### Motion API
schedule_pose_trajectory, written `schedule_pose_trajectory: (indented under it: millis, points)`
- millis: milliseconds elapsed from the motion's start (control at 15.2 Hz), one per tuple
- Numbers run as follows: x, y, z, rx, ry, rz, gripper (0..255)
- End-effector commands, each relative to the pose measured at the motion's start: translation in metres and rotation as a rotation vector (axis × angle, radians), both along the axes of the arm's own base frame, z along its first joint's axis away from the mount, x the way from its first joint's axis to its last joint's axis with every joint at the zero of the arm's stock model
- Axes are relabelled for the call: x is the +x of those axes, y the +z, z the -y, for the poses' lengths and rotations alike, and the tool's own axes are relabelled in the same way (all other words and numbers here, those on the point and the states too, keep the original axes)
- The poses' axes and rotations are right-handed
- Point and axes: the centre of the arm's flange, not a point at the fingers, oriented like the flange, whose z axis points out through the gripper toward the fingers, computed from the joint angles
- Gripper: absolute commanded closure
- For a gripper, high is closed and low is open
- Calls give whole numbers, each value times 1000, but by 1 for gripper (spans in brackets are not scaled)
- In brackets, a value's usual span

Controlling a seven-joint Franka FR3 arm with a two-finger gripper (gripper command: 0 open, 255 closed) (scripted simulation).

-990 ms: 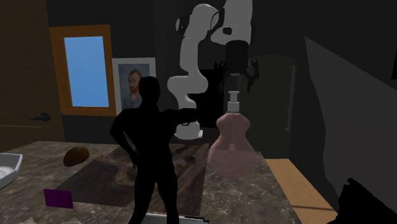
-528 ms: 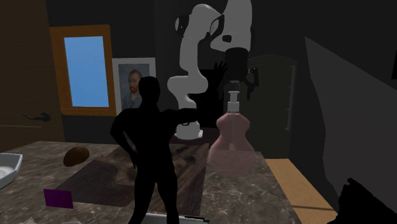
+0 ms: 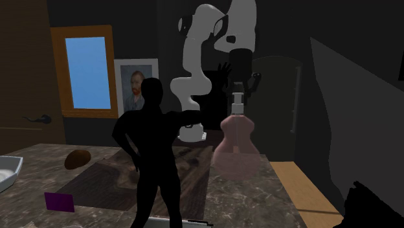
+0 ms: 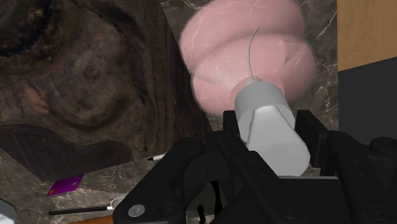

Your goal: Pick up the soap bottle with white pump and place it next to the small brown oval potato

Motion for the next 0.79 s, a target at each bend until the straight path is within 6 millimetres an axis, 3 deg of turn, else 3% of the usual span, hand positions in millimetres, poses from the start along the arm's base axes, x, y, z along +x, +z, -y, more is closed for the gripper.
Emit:
schedule_pose_trajectory:
  millis: [0,330,726]
  points:
    - [0,0,0,0,0,0,255]
    - [0,0,0,0,0,0,255]
    - [0,31,0,0,0,0,255]
